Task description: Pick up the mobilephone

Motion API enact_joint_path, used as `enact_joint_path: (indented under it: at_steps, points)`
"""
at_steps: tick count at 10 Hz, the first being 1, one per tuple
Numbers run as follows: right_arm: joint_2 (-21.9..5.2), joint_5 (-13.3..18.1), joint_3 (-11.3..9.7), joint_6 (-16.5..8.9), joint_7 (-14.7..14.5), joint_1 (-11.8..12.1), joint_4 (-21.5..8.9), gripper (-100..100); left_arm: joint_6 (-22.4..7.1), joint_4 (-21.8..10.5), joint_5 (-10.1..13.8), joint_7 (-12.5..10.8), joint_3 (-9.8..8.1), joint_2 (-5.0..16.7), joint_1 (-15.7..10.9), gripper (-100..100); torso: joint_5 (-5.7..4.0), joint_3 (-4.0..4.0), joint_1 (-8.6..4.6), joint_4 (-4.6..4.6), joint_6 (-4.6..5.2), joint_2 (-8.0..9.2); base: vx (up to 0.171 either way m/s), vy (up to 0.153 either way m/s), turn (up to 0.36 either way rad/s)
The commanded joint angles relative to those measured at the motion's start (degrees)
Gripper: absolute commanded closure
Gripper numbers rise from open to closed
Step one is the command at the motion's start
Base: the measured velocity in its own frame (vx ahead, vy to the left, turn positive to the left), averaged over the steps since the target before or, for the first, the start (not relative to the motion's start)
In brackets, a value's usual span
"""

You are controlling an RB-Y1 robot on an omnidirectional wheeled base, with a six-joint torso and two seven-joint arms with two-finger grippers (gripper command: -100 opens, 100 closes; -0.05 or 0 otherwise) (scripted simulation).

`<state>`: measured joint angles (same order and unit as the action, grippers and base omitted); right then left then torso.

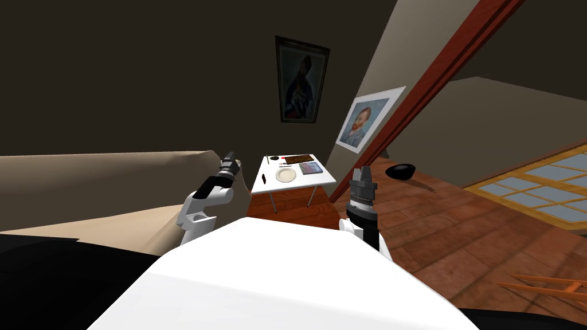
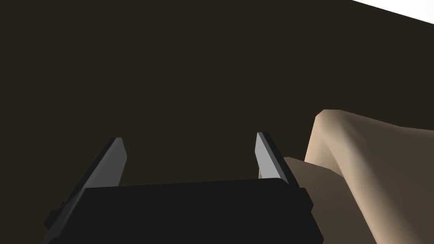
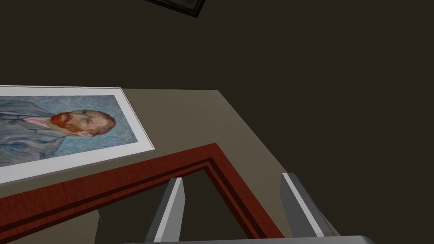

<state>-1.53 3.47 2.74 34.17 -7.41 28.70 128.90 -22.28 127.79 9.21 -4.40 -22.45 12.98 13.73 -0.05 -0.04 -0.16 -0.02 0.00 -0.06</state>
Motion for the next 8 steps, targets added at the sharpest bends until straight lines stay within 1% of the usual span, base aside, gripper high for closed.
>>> enact_joint_path:
  at_steps: [1, 2, 3, 4, 5, 6, 7, 8]
  points:
    - [0.0, 0.0, 0.0, 0.0, 0.0, 0.0, 0.0, 0, -2.9, 0.1, 0.3, 0.4, -1.54, 0.2, -1.0, -100, 0.0, 0.0, 0.0, 0.0, 0.0, 0.0, 0.014, -0.066, -0.008]
    - [0.0, 0.0, 0.0, 0.0, 0.0, 0.0, 0.0, 0, -4.6, 0.1, 0.3, 0.4, -1.54, 0.2, -1.0, -100, 0.0, 0.01, -0.06, 0.0, 0.0, 0.0, 0.02, -0.079, 0.005]
    - [0.0, 0.0, 0.0, 0.0, 0.0, 0.0, 0.0, 0, -5.4, 0.1, 0.3, 0.4, -1.54, 0.2, -1.0, -100, -0.02, 0.0, -0.1, 0.0, 0.0, -0.01, 0.015, -0.038, 0.004]
    - [0.0, 0.0, 0.0, 0.0, 0.0, 0.0, 0.0, 0, -7.6, 0.1, 0.6, 0.8, -2.96, 0.5, -2.0, -100, 0.0, 0.01, 0.02, 0.0, -0.01, 0.01, 0.021, -0.067, -0.008]
    - [0.0, 0.0, 0.0, 0.0, 0.0, 0.0, 0.0, 0, -9.2, 0.1, 0.6, 0.8, -2.96, 0.5, -2.0, -100, 0.0, 0.0, -0.05, 0.0, 0.0, -0.01, 0.018, -0.071, 0.003]
    - [0.0, 0.0, 0.0, 0.0, 0.0, 0.0, 0.0, 0, -9.7, 0.1, 0.6, 0.8, -2.96, 0.5, -2.0, -100, -0.01, 0.0, -0.07, 0.0, 0.0, 0.0, 0.011, -0.033, 0.005]
    - [0.0, 0.0, 0.0, 0.0, 0.0, 0.0, 0.0, 0, -11.9, -0.1, 1.0, 1.1, -4.28, 0.7, -3.1, -100, 0.01, 0.01, 0.04, 0.0, 0.0, 0.01, 0.035, -0.061, -0.009]
    - [0.0, 0.0, 0.0, 0.0, 0.0, 0.0, 0.0, 0, -13.2, -0.1, 1.0, 1.1, -4.28, 0.7, -3.1, -100, 0.0, -0.03, -0.03, -0.01, 0.0, -0.06, 0.03, -0.068, 0.001]
